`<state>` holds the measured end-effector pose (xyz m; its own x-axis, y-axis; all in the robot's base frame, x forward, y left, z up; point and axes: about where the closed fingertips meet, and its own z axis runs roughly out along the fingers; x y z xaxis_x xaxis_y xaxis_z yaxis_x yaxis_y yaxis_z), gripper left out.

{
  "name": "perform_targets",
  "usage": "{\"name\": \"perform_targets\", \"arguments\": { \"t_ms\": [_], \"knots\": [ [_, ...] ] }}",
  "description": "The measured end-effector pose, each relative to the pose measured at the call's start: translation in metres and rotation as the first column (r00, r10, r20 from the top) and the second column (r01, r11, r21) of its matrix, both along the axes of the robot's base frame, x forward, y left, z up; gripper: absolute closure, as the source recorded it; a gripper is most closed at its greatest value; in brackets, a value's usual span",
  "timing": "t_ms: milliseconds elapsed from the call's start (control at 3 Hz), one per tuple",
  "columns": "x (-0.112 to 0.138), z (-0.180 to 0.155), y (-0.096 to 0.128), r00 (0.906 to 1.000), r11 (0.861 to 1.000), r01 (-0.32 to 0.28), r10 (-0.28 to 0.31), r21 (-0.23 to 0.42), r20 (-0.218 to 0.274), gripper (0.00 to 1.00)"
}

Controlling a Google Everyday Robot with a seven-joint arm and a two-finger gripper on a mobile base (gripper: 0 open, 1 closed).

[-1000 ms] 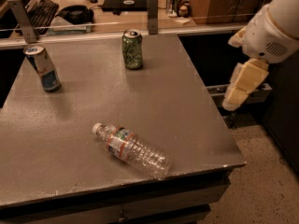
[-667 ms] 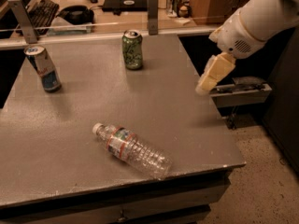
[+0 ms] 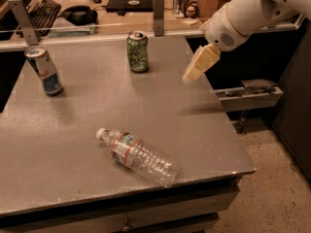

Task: Move green can near water bottle

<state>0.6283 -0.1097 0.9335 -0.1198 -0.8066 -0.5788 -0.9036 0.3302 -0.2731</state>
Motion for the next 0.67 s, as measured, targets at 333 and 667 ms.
{"name": "perform_targets", "arguments": {
  "t_ms": [333,667],
  "knots": [
    [0.009,-0.006,0.012,0.9999,0.999,-0.011,0.011,0.044,0.001,0.00],
    [0.042,-0.015,0.039,0.9998,0.988,-0.018,0.017,0.151,0.005,0.00]
  ]
}}
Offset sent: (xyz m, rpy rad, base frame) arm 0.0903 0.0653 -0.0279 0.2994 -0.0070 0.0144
